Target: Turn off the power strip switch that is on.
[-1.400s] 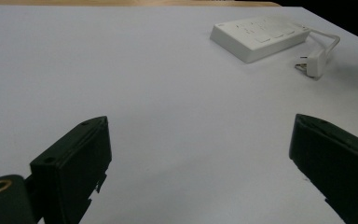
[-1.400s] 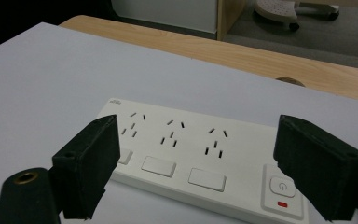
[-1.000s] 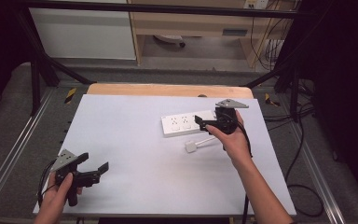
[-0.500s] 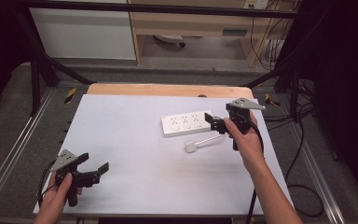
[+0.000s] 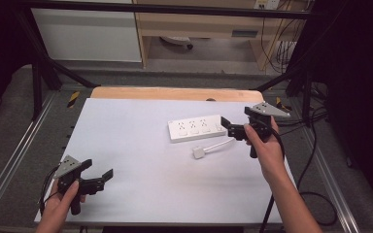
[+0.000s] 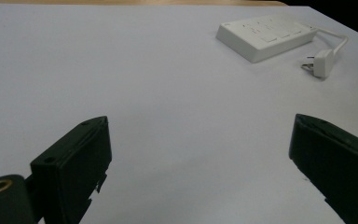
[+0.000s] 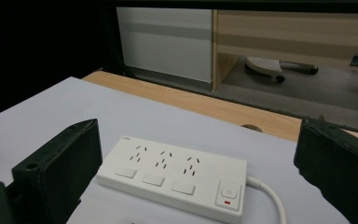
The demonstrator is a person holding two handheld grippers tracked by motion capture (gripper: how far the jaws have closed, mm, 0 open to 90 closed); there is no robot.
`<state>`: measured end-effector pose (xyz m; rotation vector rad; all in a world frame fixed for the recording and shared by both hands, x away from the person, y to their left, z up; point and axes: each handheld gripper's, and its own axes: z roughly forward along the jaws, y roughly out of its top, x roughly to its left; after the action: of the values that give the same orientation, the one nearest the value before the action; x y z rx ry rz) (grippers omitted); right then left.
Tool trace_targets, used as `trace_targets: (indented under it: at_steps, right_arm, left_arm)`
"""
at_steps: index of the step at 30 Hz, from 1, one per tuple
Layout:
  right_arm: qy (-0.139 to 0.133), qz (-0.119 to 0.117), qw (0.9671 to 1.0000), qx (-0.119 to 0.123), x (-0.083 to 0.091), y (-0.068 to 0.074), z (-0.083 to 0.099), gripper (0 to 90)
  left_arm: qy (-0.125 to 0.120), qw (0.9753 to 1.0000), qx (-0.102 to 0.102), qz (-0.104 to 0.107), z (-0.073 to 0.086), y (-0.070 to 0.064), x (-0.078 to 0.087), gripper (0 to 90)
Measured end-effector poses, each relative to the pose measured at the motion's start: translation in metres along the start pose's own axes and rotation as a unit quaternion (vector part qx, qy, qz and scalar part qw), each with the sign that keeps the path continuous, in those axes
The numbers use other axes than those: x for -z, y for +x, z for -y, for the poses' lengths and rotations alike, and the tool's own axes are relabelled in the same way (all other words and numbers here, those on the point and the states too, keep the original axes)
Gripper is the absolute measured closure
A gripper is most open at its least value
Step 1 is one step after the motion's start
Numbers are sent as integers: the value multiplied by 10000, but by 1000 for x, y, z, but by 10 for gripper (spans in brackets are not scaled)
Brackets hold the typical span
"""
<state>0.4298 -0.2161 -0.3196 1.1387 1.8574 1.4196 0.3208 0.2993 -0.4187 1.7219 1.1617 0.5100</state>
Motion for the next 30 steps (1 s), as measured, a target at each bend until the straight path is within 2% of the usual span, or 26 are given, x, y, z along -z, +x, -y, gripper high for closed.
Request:
trace_targets:
  at_steps: [6, 12, 19, 21, 30]
  right_arm:
    - [-167, 11, 9998, 54, 21, 1, 2, 15]
    - [-203, -11, 9998, 89, 37, -2, 7, 16]
    - [-221, 79, 9997, -46, 48, -13, 20, 21]
    - [-260, 173, 9995, -21, 52, -16, 24, 24]
    - [-369, 336, 9987, 70, 67, -28, 44, 20]
  left_arm:
    - [16, 10000, -17, 9, 1, 0, -1, 56]
    - [11, 10000, -28, -12, 0, 1, 0, 56]
    - [-63, 10000, -37, -17, 0, 0, 2, 56]
    - [-93, 9999, -41, -27, -1, 0, 2, 56]
    - [-191, 9998, -78, -14, -1, -1, 7, 53]
